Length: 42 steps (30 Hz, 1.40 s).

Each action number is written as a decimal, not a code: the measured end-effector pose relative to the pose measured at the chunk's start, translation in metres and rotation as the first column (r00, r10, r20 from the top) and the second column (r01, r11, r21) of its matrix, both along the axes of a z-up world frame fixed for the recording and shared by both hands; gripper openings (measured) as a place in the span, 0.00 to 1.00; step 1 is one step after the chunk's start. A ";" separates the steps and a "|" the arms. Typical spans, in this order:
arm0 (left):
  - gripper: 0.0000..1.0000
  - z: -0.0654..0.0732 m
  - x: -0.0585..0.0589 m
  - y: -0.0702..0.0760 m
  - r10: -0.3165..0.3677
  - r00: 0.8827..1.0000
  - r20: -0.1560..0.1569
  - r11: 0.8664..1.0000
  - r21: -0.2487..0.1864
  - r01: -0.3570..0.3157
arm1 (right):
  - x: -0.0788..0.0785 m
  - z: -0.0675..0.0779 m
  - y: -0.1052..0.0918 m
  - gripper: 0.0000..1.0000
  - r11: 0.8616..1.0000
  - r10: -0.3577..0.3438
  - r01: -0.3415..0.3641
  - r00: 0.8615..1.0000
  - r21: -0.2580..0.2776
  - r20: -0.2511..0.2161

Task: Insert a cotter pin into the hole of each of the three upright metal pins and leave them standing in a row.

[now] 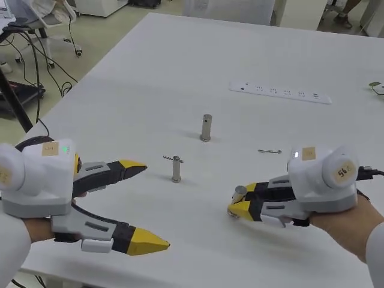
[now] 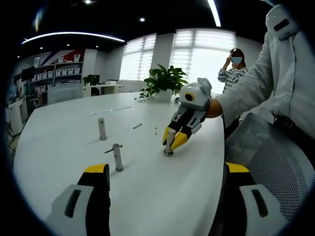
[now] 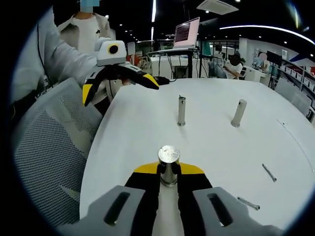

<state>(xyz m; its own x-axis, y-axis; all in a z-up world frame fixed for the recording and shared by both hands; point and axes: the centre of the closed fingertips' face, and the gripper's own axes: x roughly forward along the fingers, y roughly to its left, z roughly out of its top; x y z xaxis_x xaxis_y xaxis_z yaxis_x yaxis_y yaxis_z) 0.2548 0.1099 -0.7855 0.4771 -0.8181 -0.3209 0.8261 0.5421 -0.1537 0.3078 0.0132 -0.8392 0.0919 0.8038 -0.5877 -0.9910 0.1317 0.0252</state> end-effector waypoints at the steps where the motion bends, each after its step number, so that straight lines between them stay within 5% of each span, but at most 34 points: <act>1: 0.96 0.000 0.000 0.000 0.000 1.000 -0.001 1.000 0.001 0.000 | 0.000 -0.001 0.000 0.13 1.000 0.005 -0.005 1.000 0.000 0.001; 20: 0.95 -0.002 -0.003 0.001 -0.002 1.000 -0.015 1.000 0.010 0.002 | -0.001 -0.005 -0.001 0.15 0.994 0.104 -0.103 0.994 0.023 -0.027; 42: 0.94 0.002 -0.005 -0.006 -0.017 1.000 -0.006 1.000 0.003 0.017 | -0.002 0.016 -0.026 0.31 0.998 0.060 -0.059 0.997 0.013 -0.056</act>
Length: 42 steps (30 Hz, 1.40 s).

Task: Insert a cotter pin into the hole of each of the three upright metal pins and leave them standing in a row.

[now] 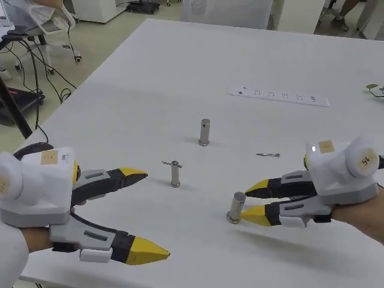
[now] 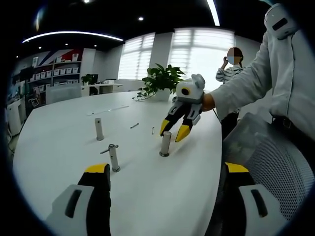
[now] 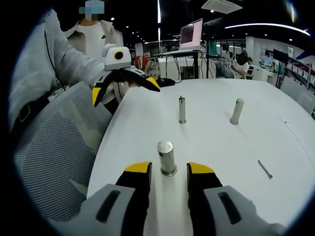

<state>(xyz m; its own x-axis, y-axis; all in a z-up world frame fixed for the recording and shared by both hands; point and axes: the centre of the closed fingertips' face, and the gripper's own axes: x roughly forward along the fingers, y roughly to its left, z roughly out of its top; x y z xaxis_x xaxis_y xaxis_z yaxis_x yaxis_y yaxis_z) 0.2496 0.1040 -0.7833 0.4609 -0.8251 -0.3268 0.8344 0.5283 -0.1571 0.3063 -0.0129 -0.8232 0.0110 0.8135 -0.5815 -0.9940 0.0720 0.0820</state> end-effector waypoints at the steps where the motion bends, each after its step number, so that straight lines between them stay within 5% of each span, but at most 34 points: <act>1: 0.94 0.000 0.000 -0.001 -0.002 1.000 0.001 1.000 -0.001 0.002 | 0.000 0.000 -0.002 0.31 1.000 -0.005 0.005 1.000 -0.004 0.000; 15: 0.94 0.000 -0.001 -0.011 -0.032 0.999 0.010 0.999 0.005 0.032 | 0.015 0.005 -0.035 0.30 0.998 -0.041 0.042 0.999 -0.049 0.021; 23: 0.94 0.001 0.000 -0.013 -0.036 0.999 0.011 0.999 0.003 0.036 | 0.037 0.002 -0.054 0.28 0.992 -0.033 0.039 0.998 -0.122 0.051; 34: 0.94 0.000 -0.001 -0.013 -0.036 0.999 0.012 0.999 0.007 0.036 | 0.068 -0.002 -0.068 0.21 0.971 0.018 0.009 0.994 -0.241 0.107; 42: 0.94 -0.001 0.000 -0.012 -0.032 0.999 0.010 0.999 0.005 0.032 | 0.083 -0.011 -0.071 0.15 0.943 0.078 -0.029 0.988 -0.332 0.133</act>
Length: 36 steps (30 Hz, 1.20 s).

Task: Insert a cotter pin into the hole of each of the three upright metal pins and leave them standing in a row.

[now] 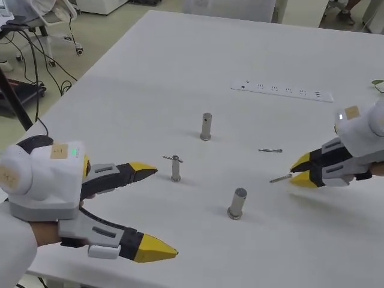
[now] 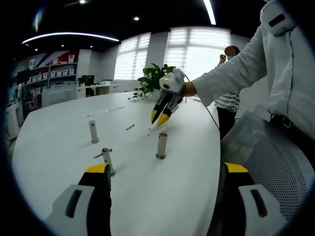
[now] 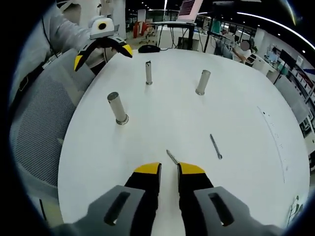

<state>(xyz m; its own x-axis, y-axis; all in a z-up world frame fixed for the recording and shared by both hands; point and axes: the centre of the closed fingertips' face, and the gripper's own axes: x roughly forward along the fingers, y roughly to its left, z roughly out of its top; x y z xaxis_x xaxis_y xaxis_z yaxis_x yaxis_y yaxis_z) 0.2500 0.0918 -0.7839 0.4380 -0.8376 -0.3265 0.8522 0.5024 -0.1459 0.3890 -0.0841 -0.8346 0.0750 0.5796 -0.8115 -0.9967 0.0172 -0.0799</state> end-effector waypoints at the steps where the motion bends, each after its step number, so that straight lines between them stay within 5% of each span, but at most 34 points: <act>1: 0.94 0.000 0.000 0.000 0.000 1.000 0.000 1.000 0.000 0.000 | 0.001 -0.001 0.000 0.15 1.000 0.006 -0.006 1.000 -0.010 0.002; 8: 0.93 -0.002 -0.001 0.003 0.004 1.000 -0.005 1.000 0.006 -0.004 | 0.007 -0.009 0.002 0.15 0.992 0.087 -0.085 0.996 -0.093 0.024; 23: 0.93 -0.002 -0.003 0.006 0.009 1.000 -0.009 1.000 0.013 -0.009 | 0.014 -0.024 0.001 0.12 0.941 0.251 -0.238 0.968 -0.242 0.026; 36: 0.93 0.000 -0.003 0.009 0.014 1.000 -0.009 1.000 0.016 -0.014 | 0.015 -0.032 0.001 0.10 0.899 0.327 -0.308 0.945 -0.312 0.008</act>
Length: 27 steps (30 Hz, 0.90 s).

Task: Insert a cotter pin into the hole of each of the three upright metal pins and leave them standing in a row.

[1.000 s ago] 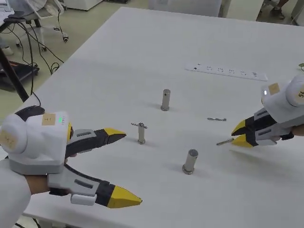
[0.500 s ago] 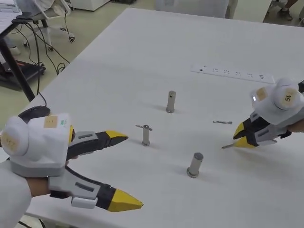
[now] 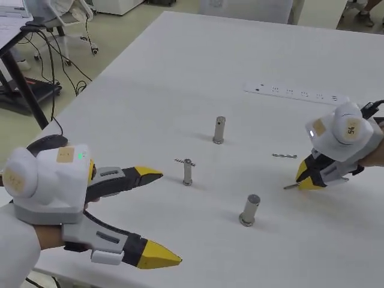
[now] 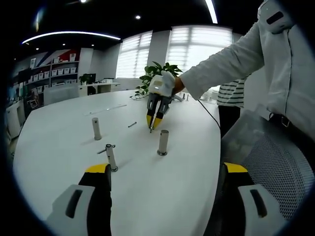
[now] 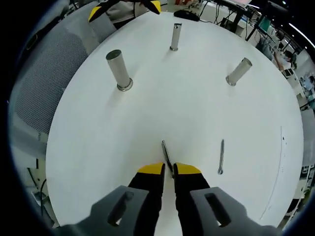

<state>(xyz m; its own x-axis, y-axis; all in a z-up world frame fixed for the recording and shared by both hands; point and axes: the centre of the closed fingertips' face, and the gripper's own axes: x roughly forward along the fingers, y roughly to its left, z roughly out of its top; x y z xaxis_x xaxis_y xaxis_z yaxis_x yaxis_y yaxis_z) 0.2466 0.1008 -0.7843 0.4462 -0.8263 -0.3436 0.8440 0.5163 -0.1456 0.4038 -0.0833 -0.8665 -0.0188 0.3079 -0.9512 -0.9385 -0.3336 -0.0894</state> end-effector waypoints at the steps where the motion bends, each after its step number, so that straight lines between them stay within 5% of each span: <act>1: 0.93 0.000 0.000 0.000 -0.001 1.000 0.000 1.000 0.001 0.001 | 0.000 0.000 0.000 0.10 1.000 0.006 -0.006 1.000 -0.005 0.001; 14: 0.93 0.002 0.001 -0.001 -0.001 1.000 0.005 1.000 -0.003 0.001 | -0.003 -0.001 -0.002 0.05 0.999 0.020 -0.020 1.000 -0.040 -0.001; 27: 0.92 0.006 0.001 -0.005 -0.008 1.000 0.004 1.000 -0.005 0.008 | -0.005 0.001 -0.001 0.03 0.999 -0.039 0.038 0.999 0.008 0.019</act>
<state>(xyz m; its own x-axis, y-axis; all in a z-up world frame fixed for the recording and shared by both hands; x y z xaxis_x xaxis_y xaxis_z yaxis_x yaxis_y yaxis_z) 0.2481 0.0960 -0.7786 0.4407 -0.8318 -0.3375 0.8487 0.5085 -0.1450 0.3993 -0.0848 -0.8656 0.0111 0.3149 -0.9491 -0.9487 -0.2965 -0.1095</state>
